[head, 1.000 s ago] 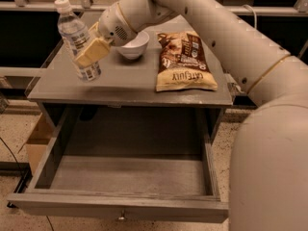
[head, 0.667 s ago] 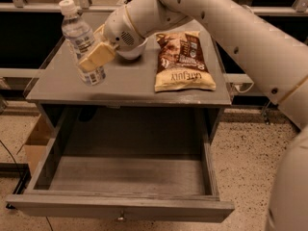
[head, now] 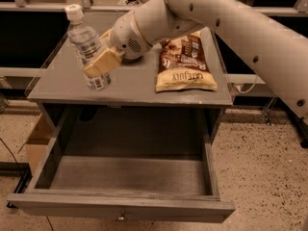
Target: Place blue plastic bottle into top drawer
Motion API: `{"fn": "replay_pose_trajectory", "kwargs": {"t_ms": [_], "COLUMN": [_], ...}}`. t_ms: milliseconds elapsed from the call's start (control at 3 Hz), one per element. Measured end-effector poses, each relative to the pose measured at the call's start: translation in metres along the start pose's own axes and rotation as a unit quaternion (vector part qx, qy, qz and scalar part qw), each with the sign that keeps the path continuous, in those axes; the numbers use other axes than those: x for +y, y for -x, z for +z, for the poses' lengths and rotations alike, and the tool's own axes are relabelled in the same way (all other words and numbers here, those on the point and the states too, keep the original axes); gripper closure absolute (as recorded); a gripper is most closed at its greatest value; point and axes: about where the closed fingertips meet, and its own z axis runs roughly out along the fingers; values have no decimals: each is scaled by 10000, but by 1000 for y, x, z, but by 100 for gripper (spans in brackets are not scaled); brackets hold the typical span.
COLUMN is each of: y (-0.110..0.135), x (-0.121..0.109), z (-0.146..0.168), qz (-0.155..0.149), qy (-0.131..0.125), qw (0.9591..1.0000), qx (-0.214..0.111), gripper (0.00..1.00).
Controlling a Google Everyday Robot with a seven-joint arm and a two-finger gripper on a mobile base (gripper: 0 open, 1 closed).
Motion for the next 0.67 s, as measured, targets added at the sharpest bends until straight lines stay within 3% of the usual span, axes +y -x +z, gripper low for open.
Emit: {"fn": "replay_pose_trajectory", "kwargs": {"t_ms": [333, 667], "y": [-3, -12], "x": [4, 31], "z": [-3, -23], "qz": [54, 217], "qy": [-39, -424], "qw": [10000, 9988], "qx": [-5, -74], "gripper": [100, 100]}}
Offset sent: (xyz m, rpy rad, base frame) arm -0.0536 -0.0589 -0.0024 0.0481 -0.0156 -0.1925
